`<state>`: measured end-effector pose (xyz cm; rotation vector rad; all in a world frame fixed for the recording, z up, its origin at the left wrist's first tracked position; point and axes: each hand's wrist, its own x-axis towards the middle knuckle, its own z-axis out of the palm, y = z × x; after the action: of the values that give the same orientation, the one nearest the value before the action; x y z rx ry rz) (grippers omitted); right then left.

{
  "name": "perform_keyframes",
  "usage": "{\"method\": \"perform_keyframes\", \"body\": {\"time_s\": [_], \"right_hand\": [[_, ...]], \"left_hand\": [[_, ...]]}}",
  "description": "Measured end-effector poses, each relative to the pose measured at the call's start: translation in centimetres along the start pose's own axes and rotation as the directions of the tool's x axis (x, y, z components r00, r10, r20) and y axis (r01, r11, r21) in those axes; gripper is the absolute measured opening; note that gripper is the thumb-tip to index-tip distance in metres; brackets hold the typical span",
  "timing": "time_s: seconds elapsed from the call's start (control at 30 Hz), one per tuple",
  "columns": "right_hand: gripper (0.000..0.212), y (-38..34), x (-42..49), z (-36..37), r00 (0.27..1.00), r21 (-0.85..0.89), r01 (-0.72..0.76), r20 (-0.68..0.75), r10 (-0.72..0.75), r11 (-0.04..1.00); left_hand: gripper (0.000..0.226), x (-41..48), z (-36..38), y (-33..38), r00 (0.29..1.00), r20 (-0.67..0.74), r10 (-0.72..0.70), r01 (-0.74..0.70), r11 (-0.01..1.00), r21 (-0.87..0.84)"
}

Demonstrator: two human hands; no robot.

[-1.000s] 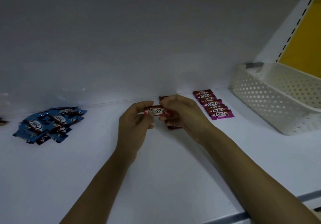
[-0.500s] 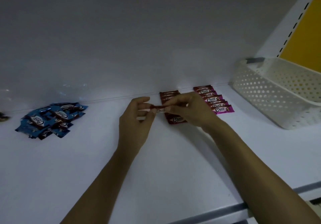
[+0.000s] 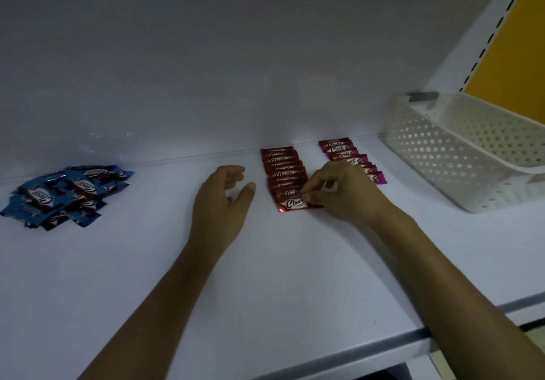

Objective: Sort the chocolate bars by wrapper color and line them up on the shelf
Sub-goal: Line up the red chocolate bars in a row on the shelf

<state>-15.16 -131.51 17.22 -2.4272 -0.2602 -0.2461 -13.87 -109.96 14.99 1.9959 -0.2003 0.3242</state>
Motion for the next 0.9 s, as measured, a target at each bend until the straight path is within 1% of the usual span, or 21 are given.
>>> {"method": "perform_keyframes", "body": {"time_s": [0.07, 0.13, 0.27, 0.33, 0.53, 0.63, 0.8, 0.9], "right_hand": [[0.009, 0.1, 0.1, 0.4, 0.998, -0.08, 0.049, -0.022, -0.051, 0.996], [0.012, 0.1, 0.2, 0.6, 0.996, -0.142, 0.064, -0.048, -0.072, 0.988], [0.027, 0.1, 0.1, 1.0, 0.996, -0.197, 0.054, -0.064, -0.067, 0.979], [0.028, 0.0, 0.0, 1.1, 0.997, -0.202, 0.058, -0.045, -0.068, 0.978], [0.029, -0.2, -0.3, 1.1, 0.999, -0.199, 0.031, -0.033, -0.039, 0.98], [0.025, -0.3, -0.4, 1.2, 0.997, -0.167, 0.034, -0.057, -0.044, 0.985], [0.02, -0.3, -0.4, 1.3, 0.995, -0.166, 0.064, -0.066, -0.076, 0.984], [0.021, -0.2, -0.5, 1.3, 0.994, -0.129, 0.045, -0.098, -0.058, 0.991]], "left_hand": [[0.031, 0.0, 0.0, -0.1, 1.0, 0.006, -0.001, 0.0, 1.0, 0.01], [0.033, -0.1, 0.1, -0.1, 0.999, 0.038, 0.009, -0.01, 0.999, 0.034], [0.027, -0.3, 0.2, -0.2, 0.987, 0.13, 0.095, -0.114, 0.982, 0.148], [0.024, -0.3, 0.2, -0.3, 0.982, 0.153, 0.115, -0.141, 0.975, 0.173], [0.022, -0.4, 0.1, -0.1, 0.982, 0.162, 0.098, -0.124, 0.979, 0.161], [0.021, -0.4, 0.1, -0.2, 0.981, 0.159, 0.108, -0.133, 0.978, 0.161], [0.019, -0.2, 0.3, -0.4, 0.982, 0.149, 0.113, -0.137, 0.977, 0.165], [0.02, -0.1, 0.3, -0.5, 0.985, 0.13, 0.115, -0.135, 0.978, 0.159]]}}
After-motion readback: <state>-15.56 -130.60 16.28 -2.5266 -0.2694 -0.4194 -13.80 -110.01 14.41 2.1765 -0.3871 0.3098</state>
